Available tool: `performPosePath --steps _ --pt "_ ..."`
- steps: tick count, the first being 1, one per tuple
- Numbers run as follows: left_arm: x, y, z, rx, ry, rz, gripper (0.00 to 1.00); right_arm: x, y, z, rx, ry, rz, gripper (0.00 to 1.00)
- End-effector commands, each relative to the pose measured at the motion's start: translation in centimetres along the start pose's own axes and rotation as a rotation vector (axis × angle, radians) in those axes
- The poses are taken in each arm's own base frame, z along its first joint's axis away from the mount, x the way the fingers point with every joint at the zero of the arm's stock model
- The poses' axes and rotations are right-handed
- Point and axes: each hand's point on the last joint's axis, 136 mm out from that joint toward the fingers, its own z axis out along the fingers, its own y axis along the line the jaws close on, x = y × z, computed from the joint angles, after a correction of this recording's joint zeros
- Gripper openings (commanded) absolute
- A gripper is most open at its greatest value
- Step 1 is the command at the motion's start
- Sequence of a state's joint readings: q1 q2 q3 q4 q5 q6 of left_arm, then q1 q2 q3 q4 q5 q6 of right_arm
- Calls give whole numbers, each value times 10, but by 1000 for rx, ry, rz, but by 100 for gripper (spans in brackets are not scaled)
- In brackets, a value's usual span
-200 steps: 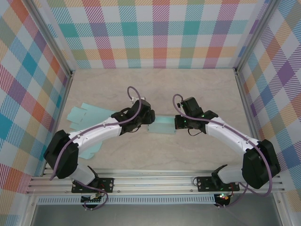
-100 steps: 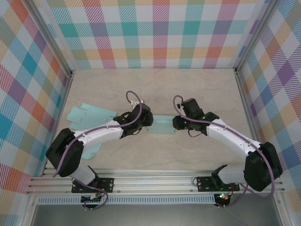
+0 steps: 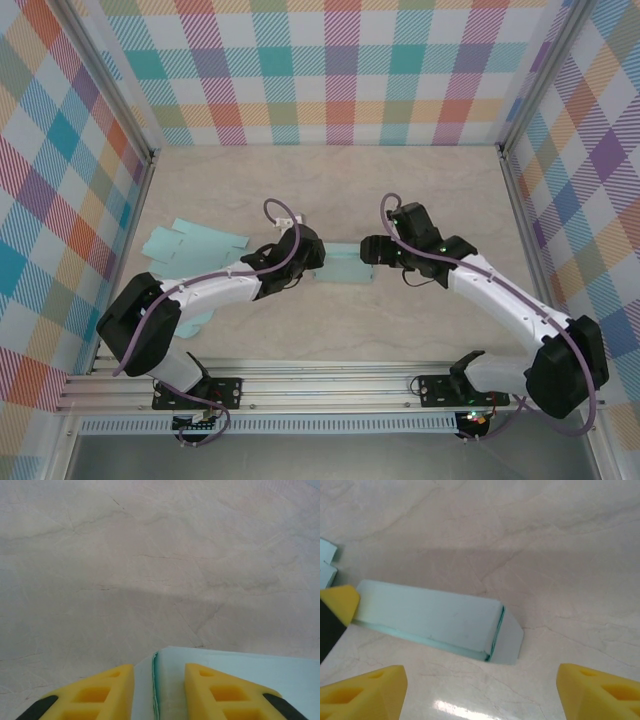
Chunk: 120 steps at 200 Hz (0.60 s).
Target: Fold the paper box
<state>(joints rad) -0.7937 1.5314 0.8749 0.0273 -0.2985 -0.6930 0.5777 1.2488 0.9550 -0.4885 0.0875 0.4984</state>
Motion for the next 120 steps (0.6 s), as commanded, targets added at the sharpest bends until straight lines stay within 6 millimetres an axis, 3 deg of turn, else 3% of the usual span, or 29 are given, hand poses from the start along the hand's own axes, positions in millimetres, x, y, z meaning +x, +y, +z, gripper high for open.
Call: performPosePath --steps 1,47,120 --pt "53 45 4 -149 146 67 30 -14 4 7 22 -13 44 82" --pt "57 44 2 -160 135 84 30 -15 15 31 -8 37 74 99" --pt "66 48 1 -186 131 89 28 18 14 58 -29 113 92 100"
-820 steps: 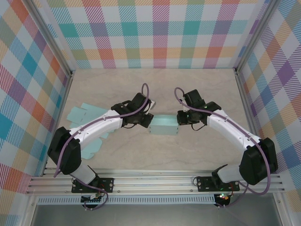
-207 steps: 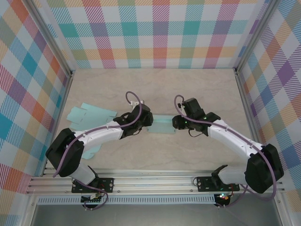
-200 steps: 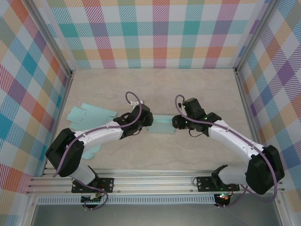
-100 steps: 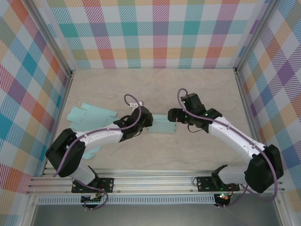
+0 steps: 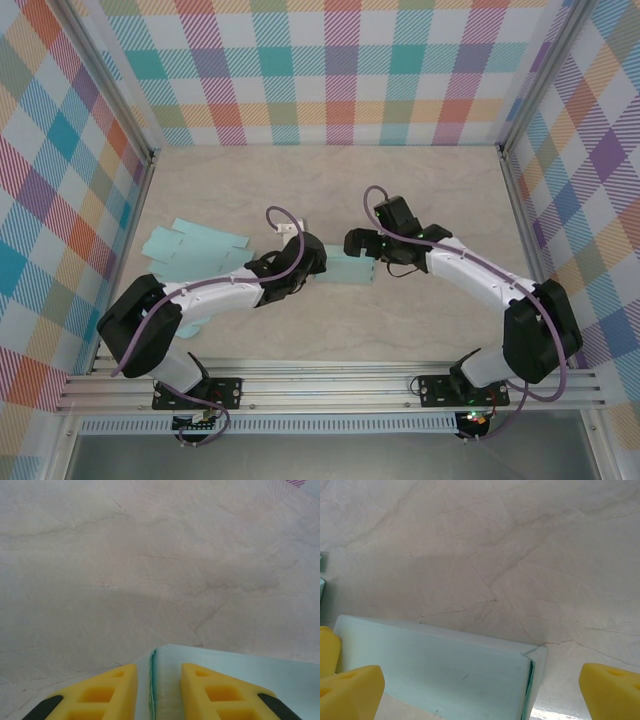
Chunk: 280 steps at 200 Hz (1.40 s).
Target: Fold the paper box
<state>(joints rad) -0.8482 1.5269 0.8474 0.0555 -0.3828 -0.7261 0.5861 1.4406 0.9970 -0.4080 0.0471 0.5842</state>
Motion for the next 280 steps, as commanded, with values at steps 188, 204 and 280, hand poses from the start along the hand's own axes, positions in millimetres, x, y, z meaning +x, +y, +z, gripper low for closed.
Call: performPosePath --steps 188,204,280 --pt "76 75 10 -277 201 96 0 58 -22 24 -277 50 174 31" --pt "77 75 10 -278 202 94 0 55 -24 21 -330 36 213 26" --pt "78 76 11 -285 209 91 0 64 -37 21 -386 8 249 6"
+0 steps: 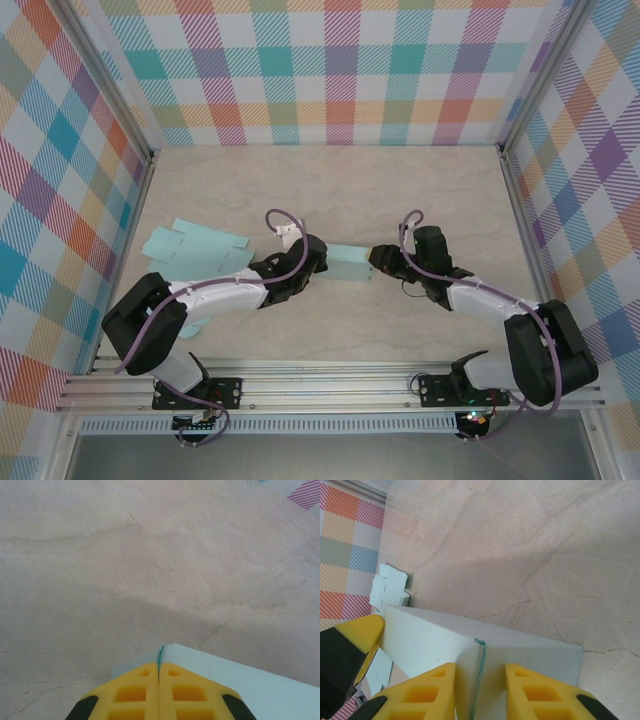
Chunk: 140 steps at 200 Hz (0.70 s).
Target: Fold the paper box
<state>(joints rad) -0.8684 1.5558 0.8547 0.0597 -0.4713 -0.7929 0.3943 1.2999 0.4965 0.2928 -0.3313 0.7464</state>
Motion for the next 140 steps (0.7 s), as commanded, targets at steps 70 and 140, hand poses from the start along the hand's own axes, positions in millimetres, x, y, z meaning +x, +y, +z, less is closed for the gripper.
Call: performPosePath --steps 70,140 --pt "74 76 5 -235 235 142 0 40 -29 -7 36 96 43 0" --pt "15 31 -15 -134 110 226 25 26 -16 -8 40 102 -15 15"
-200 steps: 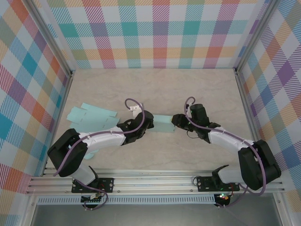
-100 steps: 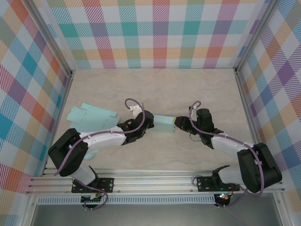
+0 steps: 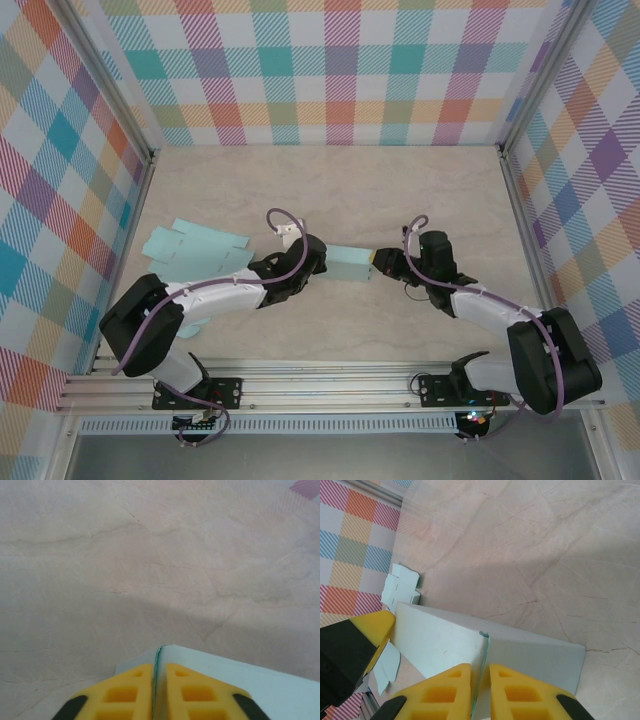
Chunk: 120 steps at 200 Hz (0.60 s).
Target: Fold the paper box
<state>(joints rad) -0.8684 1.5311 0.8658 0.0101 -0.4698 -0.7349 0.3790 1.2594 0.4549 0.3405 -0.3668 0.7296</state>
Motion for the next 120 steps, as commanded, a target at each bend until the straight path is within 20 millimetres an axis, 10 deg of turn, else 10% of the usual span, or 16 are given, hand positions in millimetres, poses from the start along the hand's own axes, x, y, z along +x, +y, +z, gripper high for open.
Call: performPosePath --steps 1,120 --pt "19 28 -9 -121 102 164 25 26 -19 -1 85 119 15 15" --pt "-52 -19 -47 24 -24 185 75 -31 53 -38 119 129 -408 73"
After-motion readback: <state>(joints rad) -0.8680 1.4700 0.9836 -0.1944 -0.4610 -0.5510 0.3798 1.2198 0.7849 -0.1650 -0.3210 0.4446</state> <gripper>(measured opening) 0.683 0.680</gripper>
